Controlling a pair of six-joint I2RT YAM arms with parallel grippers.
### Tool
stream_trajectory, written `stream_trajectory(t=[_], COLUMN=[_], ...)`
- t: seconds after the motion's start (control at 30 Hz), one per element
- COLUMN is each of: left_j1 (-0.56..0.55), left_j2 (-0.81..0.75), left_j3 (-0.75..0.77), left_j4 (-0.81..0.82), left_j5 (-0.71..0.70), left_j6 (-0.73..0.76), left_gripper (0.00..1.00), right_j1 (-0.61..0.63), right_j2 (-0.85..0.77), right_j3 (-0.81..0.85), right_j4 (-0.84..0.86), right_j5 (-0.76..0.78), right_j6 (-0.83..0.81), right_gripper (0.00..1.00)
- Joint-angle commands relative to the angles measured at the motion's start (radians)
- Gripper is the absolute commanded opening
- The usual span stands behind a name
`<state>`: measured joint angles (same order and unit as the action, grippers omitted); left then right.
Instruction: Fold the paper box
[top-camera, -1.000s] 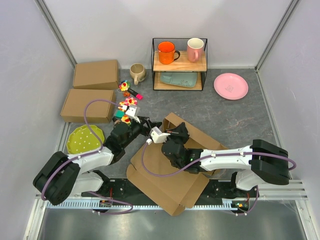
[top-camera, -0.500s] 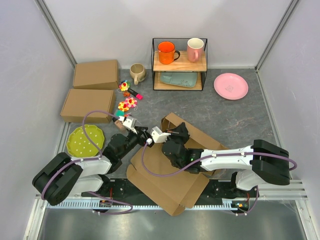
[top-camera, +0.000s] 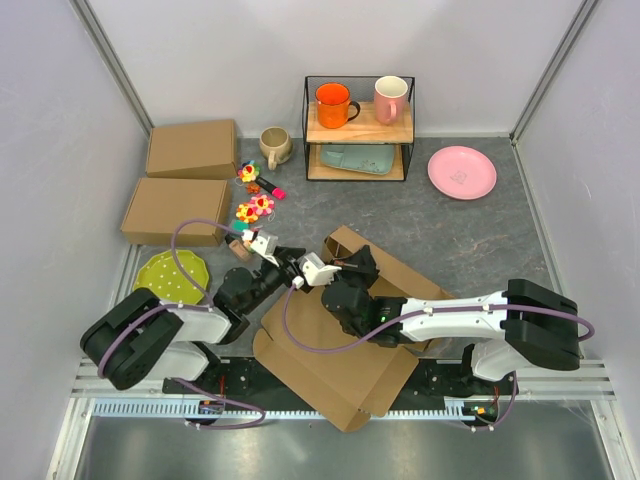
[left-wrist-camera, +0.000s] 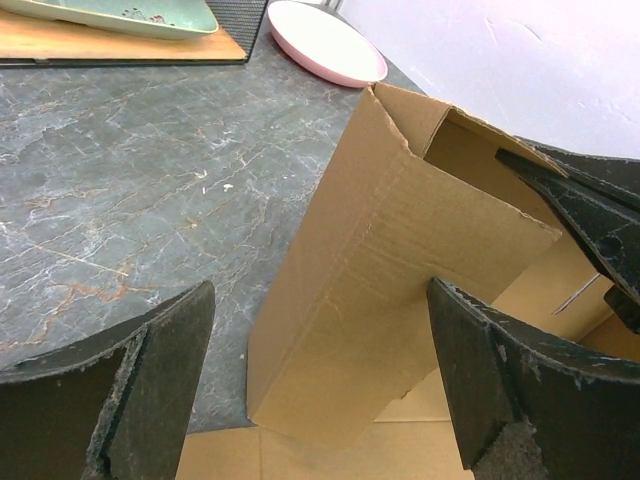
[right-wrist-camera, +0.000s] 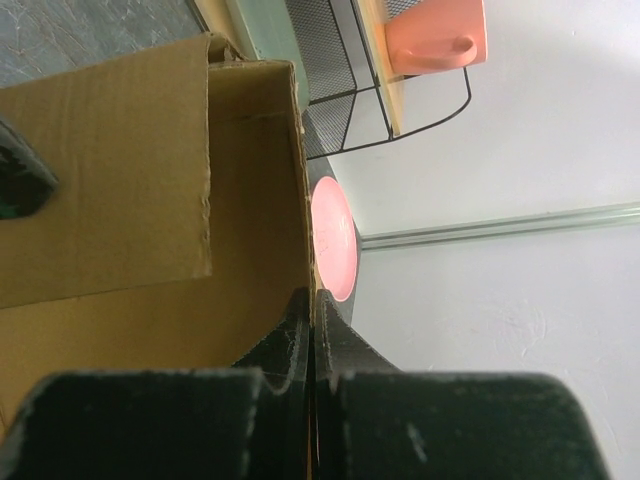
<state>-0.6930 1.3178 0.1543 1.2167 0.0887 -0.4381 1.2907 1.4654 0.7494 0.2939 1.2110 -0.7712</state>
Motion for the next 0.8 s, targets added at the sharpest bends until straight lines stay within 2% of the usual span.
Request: stream_trajectory(t=[0.0, 0.23, 0.4, 0.5, 0.53, 0.77], left_j1=[-0.008, -0.008, -0.007, -0.007, -0.007, -0.007], left_j2=[0.076, 0.162, 0.222, 0.270, 0.282, 0.345], left_j3=[0.045, 0.100, 0.136, 0.142, 0.143, 0.154], left_j4=[0.159, 0.234, 0.273, 0.329, 0.363, 0.446], left_j5=[0.020, 0.026, 0.034, 0.042, 0.051, 0.054], left_j6=[0.016, 0.056, 0.078, 0.076, 0.075, 0.064], left_gripper=[0.94, 0.94, 0.88, 0.80, 0.72, 0.38], right_j1=[0.015, 0.019, 0.021, 0.021, 0.021, 0.021], right_j2=[0.018, 0.021, 0.018, 0.019, 0.021, 0.021], right_j3=[0.028, 0.033, 0.025, 0.022, 0.022, 0.024], right_j4=[-0.029, -0.059, -0.081, -0.088, -0.090, -0.096], right_j5=[-0.018, -0.021, -0.021, -0.024, -0.025, -0.028], right_j6=[0.072, 0.082, 0.105, 0.115, 0.118, 0.118], right_gripper=[0.00, 0.00, 0.00, 0.00, 0.00, 0.00])
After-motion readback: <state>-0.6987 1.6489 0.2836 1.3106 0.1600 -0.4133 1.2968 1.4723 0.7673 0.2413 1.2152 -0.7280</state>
